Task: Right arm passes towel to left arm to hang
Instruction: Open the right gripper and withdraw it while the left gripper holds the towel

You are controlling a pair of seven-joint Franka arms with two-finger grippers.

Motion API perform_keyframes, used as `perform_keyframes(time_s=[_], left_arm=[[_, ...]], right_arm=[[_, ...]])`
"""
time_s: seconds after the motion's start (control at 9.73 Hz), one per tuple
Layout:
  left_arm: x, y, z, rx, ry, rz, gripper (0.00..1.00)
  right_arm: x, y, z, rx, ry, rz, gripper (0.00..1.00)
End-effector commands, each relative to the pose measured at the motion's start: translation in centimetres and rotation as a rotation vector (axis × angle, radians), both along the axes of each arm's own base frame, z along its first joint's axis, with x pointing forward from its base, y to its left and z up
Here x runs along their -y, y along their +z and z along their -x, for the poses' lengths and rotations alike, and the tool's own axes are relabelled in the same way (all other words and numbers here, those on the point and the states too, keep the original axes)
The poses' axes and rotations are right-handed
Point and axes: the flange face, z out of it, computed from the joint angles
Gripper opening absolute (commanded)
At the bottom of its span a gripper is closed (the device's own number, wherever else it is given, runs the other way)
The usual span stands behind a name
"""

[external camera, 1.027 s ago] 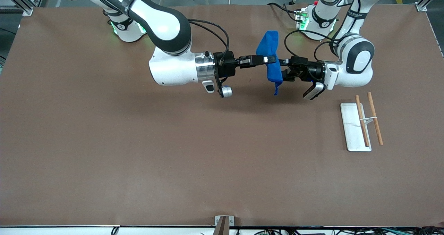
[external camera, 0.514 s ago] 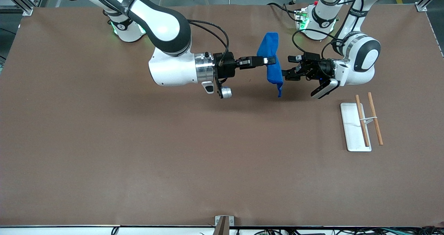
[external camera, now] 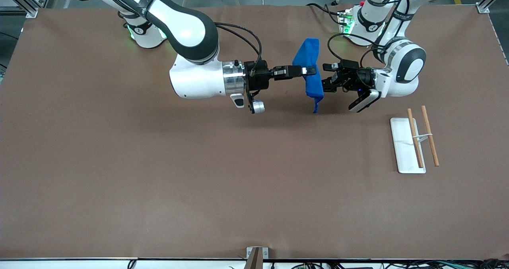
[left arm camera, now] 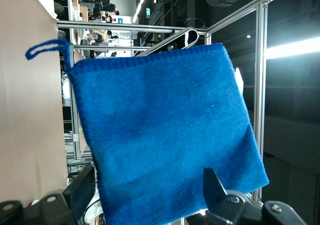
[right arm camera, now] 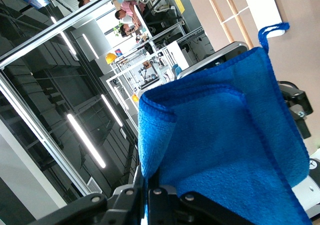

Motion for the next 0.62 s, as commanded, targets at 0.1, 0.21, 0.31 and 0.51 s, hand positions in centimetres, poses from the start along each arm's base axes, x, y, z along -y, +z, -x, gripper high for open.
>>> perform_keyframes(time_s=[0.1, 0.21, 0.31, 0.51], left_arm=[[1.22, -1.82, 0.11, -0.022, 0.077, 0.028, 0.93], [1.21, -1.48, -0.32, -0.022, 0.112, 0.044, 0.9], [1.14, -1.34, -0.49, -0.019, 0.117, 0.043, 0.79], [1.0, -1.24, -0.62, -0.005, 0.132, 0.015, 0.45]], right_arm=[[-0.3, 0.14, -0.16, 0.0, -0.025, -0.018, 0.01], [-0.27, 0.27, -0.25, 0.002, -0.027, -0.019, 0.01], [-0.36, 0.28, -0.16, 0.0, -0.025, -0.02, 0.01], [-0.27, 0.27, -0.25, 0.001, -0.028, -0.019, 0.01]])
